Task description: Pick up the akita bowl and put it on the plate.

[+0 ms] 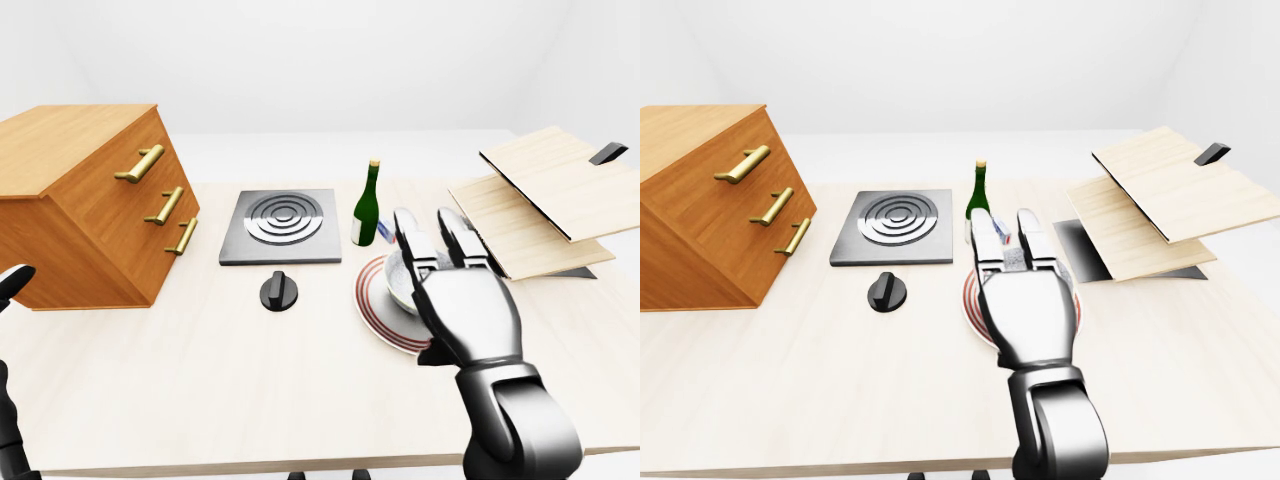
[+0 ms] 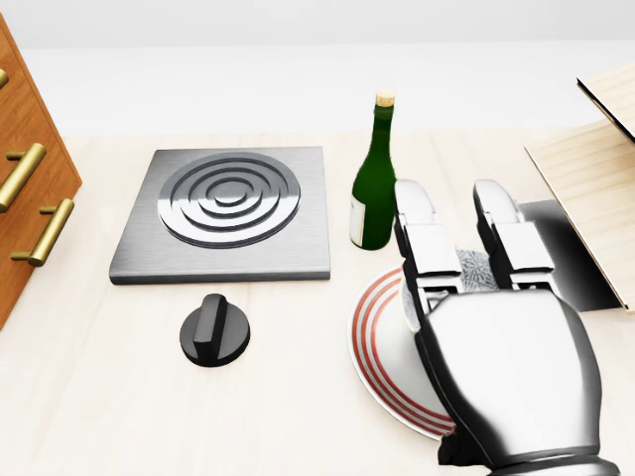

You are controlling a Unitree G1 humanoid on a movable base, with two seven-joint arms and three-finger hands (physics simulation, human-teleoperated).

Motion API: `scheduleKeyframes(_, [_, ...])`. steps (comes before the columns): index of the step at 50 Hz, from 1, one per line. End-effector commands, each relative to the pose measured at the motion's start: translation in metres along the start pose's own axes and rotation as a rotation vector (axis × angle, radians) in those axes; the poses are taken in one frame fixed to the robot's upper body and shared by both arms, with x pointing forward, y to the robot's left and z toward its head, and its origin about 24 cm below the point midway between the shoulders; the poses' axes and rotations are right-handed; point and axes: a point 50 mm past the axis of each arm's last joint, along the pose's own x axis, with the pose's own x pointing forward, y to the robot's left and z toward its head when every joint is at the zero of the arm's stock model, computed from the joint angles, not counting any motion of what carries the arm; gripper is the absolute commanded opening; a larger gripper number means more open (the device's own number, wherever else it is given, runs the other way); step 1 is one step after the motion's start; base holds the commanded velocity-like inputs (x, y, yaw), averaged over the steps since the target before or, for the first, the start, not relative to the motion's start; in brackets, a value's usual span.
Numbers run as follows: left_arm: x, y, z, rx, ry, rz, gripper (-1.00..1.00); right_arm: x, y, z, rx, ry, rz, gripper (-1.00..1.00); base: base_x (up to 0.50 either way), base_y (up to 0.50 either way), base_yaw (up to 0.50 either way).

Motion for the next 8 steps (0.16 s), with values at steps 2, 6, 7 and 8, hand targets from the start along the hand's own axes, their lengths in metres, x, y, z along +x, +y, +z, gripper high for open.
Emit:
scheduleKeyframes(2, [0.0, 0.0, -0.002, 0.001, 0.006, 0.0, 1.0, -0.01, -0.054, 0.019, 0.0, -0.02, -0.318, 1.0, 0.0, 0.0, 0.0])
scheduleKeyframes(6, [0.0, 0.0, -0.001, 0.0, 0.005, 0.0, 1.0, -0.009, -0.065, 0.025, -0.01, -0.04, -0.393, 1.0, 0.0, 0.0, 0.0])
scheduleKeyframes(7, [0.0, 0.0, -0.001, 0.0, 0.005, 0.0, 1.0, -0.009, -0.065, 0.025, -0.012, -0.042, -0.394, 1.0, 0.0, 0.0, 0.0])
scheduleKeyframes(8, [0.0, 0.0, -0.001, 0.0, 0.005, 0.0, 1.0, -0.009, -0.065, 0.026, -0.014, -0.043, -0.395, 1.0, 0.0, 0.0, 0.0])
